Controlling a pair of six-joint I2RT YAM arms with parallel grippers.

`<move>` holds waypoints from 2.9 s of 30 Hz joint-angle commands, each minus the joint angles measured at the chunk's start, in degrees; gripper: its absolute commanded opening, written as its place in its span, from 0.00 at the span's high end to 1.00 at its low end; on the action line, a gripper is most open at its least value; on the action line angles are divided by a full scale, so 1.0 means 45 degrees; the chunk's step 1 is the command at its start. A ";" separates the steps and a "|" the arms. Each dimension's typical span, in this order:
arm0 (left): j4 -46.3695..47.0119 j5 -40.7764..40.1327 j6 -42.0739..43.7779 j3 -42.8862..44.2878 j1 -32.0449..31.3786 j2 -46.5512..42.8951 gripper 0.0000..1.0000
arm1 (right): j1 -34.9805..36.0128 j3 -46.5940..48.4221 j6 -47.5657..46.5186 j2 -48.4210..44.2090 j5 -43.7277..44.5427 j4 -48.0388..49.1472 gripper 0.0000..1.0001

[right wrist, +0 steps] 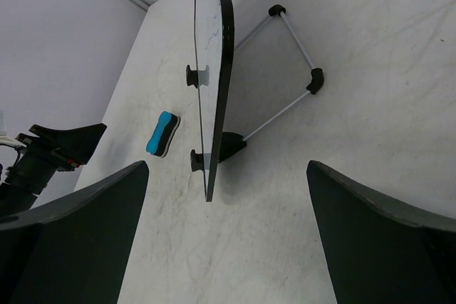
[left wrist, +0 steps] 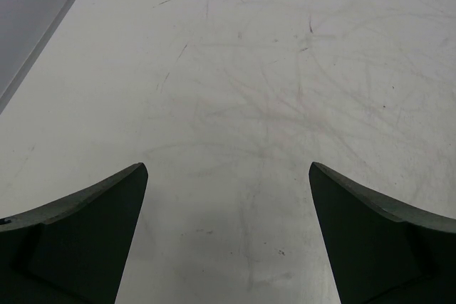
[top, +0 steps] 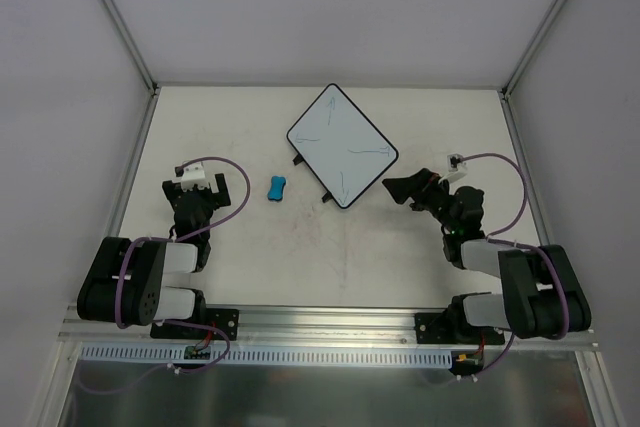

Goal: Erase the whiteboard

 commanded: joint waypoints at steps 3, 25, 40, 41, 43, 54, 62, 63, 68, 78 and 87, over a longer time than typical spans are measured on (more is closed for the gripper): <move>0.0413 0.0242 -0.0157 0.0227 0.0066 -0.0112 0.01 | 0.0310 0.0248 0.0516 0.1025 -0.0203 0.2914 0.01; -0.6396 0.0476 -0.1348 0.2687 0.0046 -0.2922 0.01 | 0.0897 0.2572 0.1102 0.5401 -0.0691 0.5179 0.37; -0.9801 0.1644 -0.4239 0.3957 0.0046 -0.4138 0.01 | 0.1131 0.3295 0.1141 0.6222 -0.1140 0.5394 0.64; -0.9821 0.1880 -0.4259 0.4074 0.0046 -0.3962 0.01 | 0.1151 0.3276 0.1122 0.6261 -0.1121 0.5394 0.58; -1.0405 0.2271 -0.4435 0.4620 0.0046 -0.3262 0.01 | 0.1170 0.3217 0.1122 0.6300 -0.1082 0.5472 0.61; -1.0387 0.5393 -0.4514 0.5500 0.0065 -0.1617 0.01 | 0.1210 0.3217 0.1121 0.6515 -0.1238 0.5785 0.80; -0.9996 0.6022 -0.5313 0.5695 0.0066 -0.1246 0.01 | 0.1209 0.3256 0.1083 0.6554 -0.1355 0.5766 0.98; -1.0093 0.6158 -0.5353 0.5947 0.0066 -0.1090 0.01 | 0.1209 0.3256 0.1083 0.6554 -0.1374 0.5785 0.99; -1.1323 0.6844 -0.5587 0.6964 0.0066 0.0296 0.01 | 0.1209 0.3295 0.1044 0.6612 -0.1414 0.5765 1.00; -1.3958 0.6123 -0.4007 0.9833 -0.1219 0.2562 0.07 | 0.1209 0.3334 0.1043 0.6671 -0.1433 0.5765 1.00; -1.5640 0.4404 -0.2814 1.1223 -0.3097 0.3598 0.13 | 0.1229 0.3393 0.1083 0.6769 -0.1492 0.5726 1.00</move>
